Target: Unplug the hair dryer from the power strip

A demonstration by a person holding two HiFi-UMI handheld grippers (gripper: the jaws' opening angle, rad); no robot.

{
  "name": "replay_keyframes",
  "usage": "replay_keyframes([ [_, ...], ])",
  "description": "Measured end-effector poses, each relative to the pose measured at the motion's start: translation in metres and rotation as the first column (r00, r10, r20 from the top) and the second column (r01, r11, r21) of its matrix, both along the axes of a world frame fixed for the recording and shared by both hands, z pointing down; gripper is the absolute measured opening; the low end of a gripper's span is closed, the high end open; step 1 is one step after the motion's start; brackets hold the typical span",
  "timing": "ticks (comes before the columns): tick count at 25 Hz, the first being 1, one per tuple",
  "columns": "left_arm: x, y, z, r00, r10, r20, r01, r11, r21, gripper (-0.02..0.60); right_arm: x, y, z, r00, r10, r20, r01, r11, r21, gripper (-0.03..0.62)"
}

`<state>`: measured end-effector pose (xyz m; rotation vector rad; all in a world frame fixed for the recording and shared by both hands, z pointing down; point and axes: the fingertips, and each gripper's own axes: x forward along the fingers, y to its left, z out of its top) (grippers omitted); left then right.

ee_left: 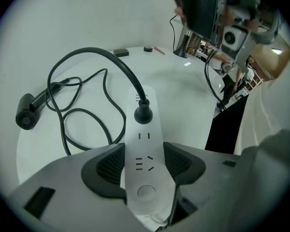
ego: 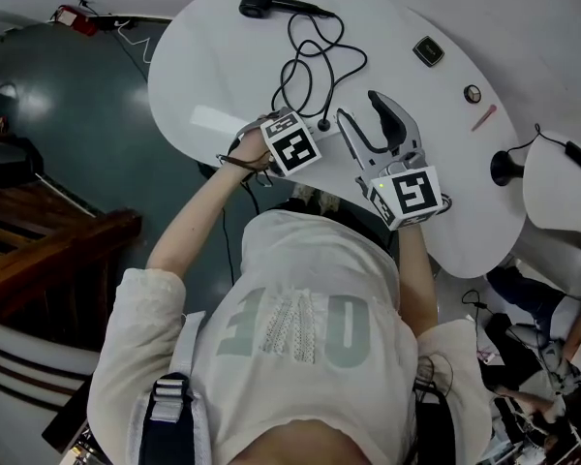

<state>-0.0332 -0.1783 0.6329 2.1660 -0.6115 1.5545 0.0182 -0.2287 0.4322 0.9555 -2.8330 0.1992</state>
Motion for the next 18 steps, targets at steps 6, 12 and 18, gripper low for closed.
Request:
replay_keyframes([
  [6, 0.000, 0.000, 0.001, 1.000, -0.005, -0.003, 0.005, 1.000, 0.003, 0.249, -0.028, 0.017, 0.110, 0.950, -0.192, -0.247, 0.155, 0.974, -0.163, 0.225],
  [12, 0.000, 0.000, 0.001, 1.000, -0.006, -0.004, 0.006, 1.000, 0.004, 0.249, -0.044, 0.018, 0.140, 0.924, -0.233, -0.303, 0.184, 0.966, -0.182, 0.112],
  [18, 0.001, 0.000, 0.001, 1.000, -0.016, -0.005, 0.016, 1.000, 0.009, 0.249, -0.050, 0.023, 0.147, 0.908, -0.267, -0.324, 0.218, 0.959, -0.178, 0.058],
])
